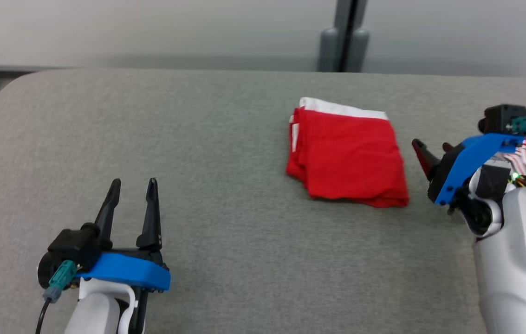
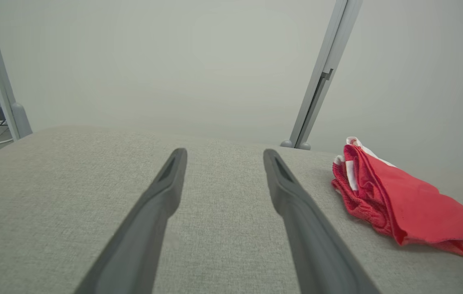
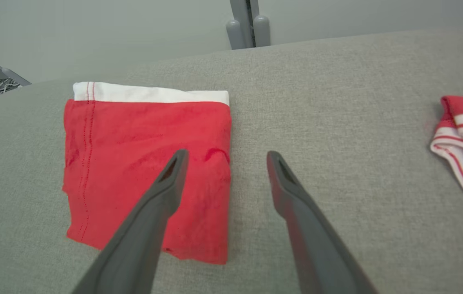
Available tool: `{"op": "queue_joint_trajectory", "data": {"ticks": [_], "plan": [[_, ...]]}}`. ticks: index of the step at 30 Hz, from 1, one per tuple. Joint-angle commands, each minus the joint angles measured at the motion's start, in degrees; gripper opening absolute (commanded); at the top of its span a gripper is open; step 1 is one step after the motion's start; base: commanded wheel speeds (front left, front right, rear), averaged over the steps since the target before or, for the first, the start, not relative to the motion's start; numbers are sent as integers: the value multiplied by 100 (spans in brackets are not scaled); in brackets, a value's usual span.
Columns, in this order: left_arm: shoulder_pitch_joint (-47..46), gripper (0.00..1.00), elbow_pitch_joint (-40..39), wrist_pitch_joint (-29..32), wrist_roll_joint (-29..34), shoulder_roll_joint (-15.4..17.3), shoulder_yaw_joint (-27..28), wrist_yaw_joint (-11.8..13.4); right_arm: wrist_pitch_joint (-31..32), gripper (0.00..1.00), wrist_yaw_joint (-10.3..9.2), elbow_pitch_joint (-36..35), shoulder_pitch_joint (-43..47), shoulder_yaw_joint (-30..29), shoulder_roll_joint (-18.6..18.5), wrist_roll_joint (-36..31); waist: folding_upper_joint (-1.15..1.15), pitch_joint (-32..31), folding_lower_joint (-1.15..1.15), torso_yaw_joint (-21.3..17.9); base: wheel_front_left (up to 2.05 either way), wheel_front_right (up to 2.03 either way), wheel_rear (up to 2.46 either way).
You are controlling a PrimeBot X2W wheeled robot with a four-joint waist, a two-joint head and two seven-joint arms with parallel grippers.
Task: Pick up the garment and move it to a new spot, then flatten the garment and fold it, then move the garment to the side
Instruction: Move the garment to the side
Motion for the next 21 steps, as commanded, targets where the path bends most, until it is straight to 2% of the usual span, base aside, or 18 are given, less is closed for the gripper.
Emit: {"op": "queue_joint_trajectory", "data": {"ticks": [1, 9, 15, 16, 18, 19, 21], "plan": [[-126, 100, -35, -23, 47, 5, -24, -17, -10, 100, 2, 186, -204, -122, 16, -124, 0, 329, -2, 361, 0, 0, 0], [-359, 100, -121, -23, 41, -125, -133, -77, -203, 100, 2, 1471, -1108, -891, 22, -827, 0, 791, -2, 838, 0, 0, 0], [-399, 100, -78, -23, 59, -208, -99, -104, 10, 100, 2, 2363, -1186, -1115, 45, -1299, 0, 858, -2, 877, 0, 0, 0], [-390, 100, -73, -23, 64, -221, -93, -109, 51, 88, 2, 2457, -1196, -1075, 50, -1338, 0, 848, -2, 855, 0, 0, 0], [-360, 100, -74, -23, 79, -230, -61, -109, -45, 11, 2, 2478, -1244, -948, 48, -1474, 0, 812, -2, 763, 0, 0, 0], [-347, 100, -75, -23, 91, -233, -50, -111, -63, 0, 2, 2481, -1304, -871, 43, -1515, 0, 790, -2, 705, 0, 0, 0], [-315, 100, -79, -23, 102, -216, -7, -110, -104, 0, 1, 2462, -1443, -601, 36, -1524, 0, 734, -2, 553, 0, 0, 0]]}}
